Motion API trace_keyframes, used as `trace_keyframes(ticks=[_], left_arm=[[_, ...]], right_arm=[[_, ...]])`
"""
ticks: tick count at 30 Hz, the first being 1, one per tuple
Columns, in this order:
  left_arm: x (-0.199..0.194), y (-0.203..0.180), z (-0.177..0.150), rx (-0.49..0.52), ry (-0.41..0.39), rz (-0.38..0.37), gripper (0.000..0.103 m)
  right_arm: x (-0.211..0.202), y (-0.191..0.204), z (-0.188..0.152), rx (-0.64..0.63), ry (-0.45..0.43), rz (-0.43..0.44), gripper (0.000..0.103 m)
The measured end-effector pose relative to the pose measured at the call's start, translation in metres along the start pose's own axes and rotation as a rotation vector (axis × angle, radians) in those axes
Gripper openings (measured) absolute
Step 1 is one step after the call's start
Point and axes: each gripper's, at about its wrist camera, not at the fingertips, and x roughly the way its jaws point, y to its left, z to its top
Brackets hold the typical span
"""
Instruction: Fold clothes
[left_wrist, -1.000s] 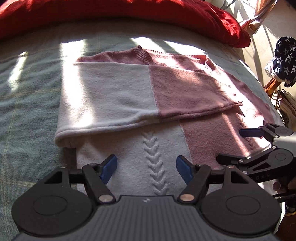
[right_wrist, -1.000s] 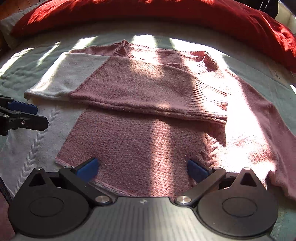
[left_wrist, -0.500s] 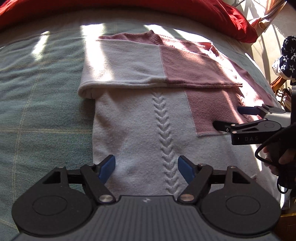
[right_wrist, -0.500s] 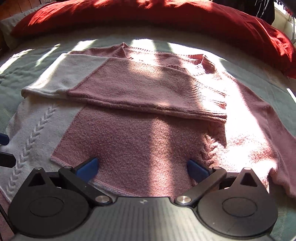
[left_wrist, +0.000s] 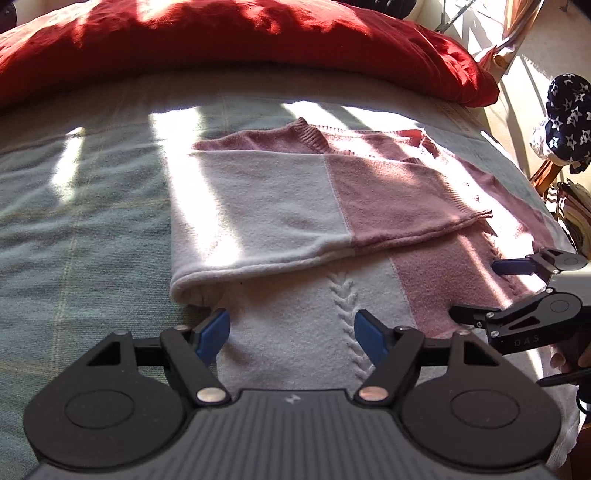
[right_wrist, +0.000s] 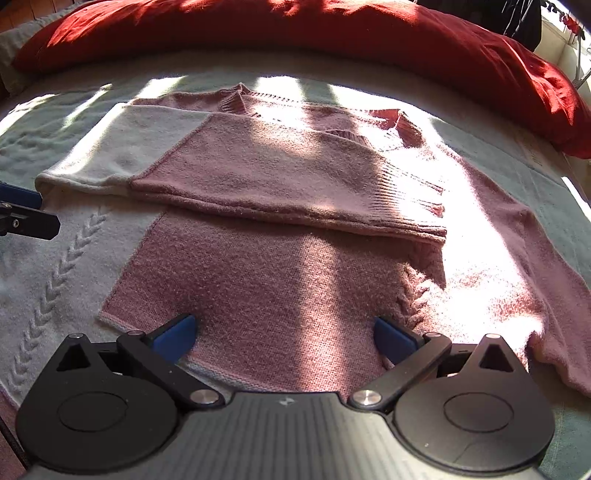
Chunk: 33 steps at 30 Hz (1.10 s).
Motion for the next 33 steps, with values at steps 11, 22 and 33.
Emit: trace_keyframes(ticks=[11, 22, 33], left_arm=[[-0.012, -0.015, -0.057, 0.061, 0.151, -0.090, 0.076], [-0.012, -0.019, -0.059, 0.079, 0.136, -0.149, 0.086], [-0.007, -0.026, -0.071, 0.110, 0.177, -0.188, 0.087]], right_arm=[[-0.038, 0.014, -0.035, -0.026, 0.083, 0.097, 0.103], [-0.023, 0.027, -0.048, 0.019, 0.111, 0.023, 0.103], [-0.041, 0.012, -0.069, 0.084, 0.153, -0.033, 0.103]])
